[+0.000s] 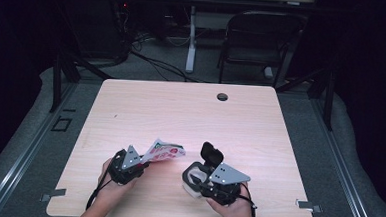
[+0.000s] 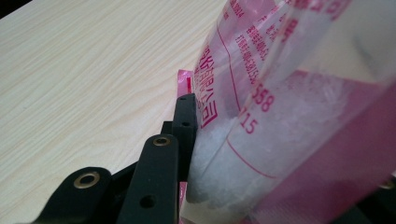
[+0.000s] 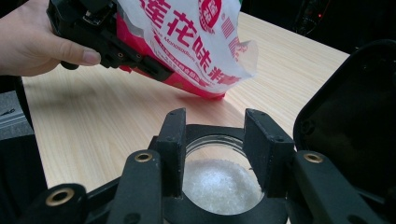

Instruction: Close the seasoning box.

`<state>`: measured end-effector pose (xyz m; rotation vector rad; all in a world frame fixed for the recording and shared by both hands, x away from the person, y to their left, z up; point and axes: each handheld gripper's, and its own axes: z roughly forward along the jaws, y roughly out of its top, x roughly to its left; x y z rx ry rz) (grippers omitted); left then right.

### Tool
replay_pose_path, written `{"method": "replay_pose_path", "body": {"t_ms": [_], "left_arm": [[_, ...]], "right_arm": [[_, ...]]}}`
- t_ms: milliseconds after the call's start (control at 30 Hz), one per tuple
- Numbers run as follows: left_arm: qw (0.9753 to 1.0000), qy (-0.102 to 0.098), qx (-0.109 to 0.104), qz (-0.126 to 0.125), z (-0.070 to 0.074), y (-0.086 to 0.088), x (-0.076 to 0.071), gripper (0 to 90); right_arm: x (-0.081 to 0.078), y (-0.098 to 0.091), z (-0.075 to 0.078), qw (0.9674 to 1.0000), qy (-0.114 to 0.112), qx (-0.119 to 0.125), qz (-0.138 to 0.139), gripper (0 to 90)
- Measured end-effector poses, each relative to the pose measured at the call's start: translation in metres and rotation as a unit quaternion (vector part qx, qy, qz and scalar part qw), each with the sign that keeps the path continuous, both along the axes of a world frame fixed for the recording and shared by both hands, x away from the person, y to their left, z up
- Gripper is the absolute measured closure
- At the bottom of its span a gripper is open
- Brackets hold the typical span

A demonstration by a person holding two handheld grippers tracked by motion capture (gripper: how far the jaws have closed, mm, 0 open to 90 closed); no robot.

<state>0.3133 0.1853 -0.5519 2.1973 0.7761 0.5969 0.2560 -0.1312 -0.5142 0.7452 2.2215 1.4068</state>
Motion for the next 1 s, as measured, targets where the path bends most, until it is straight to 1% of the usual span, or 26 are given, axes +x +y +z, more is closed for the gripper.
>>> {"method": "replay_pose_path", "body": {"t_ms": [300, 433, 467, 500, 600, 800, 867, 900, 967, 1000], "left_arm": [[0.9995, 0.008, -0.025, 0.018, 0.002, 0.010, 0.004, 74.1], [0.9992, 0.010, -0.026, 0.027, 0.003, 0.015, 0.006, 74.1], [0.9991, 0.010, -0.028, 0.029, 0.003, 0.016, 0.006, 74.2], [0.9991, 0.010, -0.028, 0.029, 0.003, 0.016, 0.006, 74.2], [0.9987, 0.010, -0.032, 0.040, 0.002, 0.019, 0.007, 74.2], [0.9980, 0.013, -0.031, 0.053, 0.002, 0.023, 0.009, 74.2], [0.9976, 0.011, -0.035, 0.059, 0.002, 0.025, 0.010, 74.2], [0.9976, 0.013, -0.032, 0.059, 0.002, 0.027, 0.011, 74.2], [0.9970, 0.014, -0.039, 0.065, 0.001, 0.029, 0.012, 74.2], [0.9969, 0.014, -0.038, 0.067, 0.001, 0.031, 0.012, 74.2]], "right_arm": [[0.000, 0.000, 0.000, 1.0000, 0.000, 0.000, -0.001, 59.8], [0.000, 0.000, 0.000, 1.0000, 0.000, -0.001, -0.001, 59.7], [0.000, 0.000, 0.000, 1.0000, 0.000, -0.004, -0.001, 59.7], [0.000, 0.000, -0.001, 1.0000, 0.001, -0.001, -0.002, 59.7], [0.001, -0.001, -0.001, 1.0000, 0.002, -0.001, -0.002, 59.7], [0.001, -0.001, -0.001, 1.0000, 0.003, 0.002, -0.003, 59.8], [0.001, -0.001, -0.001, 1.0000, 0.003, 0.001, -0.002, 59.7], [0.001, -0.001, -0.001, 1.0000, 0.003, 0.001, -0.002, 59.7], [0.001, -0.001, -0.001, 1.0000, 0.004, 0.000, -0.002, 59.7], [0.001, -0.001, -0.001, 1.0000, 0.004, 0.001, -0.002, 59.7]]}}
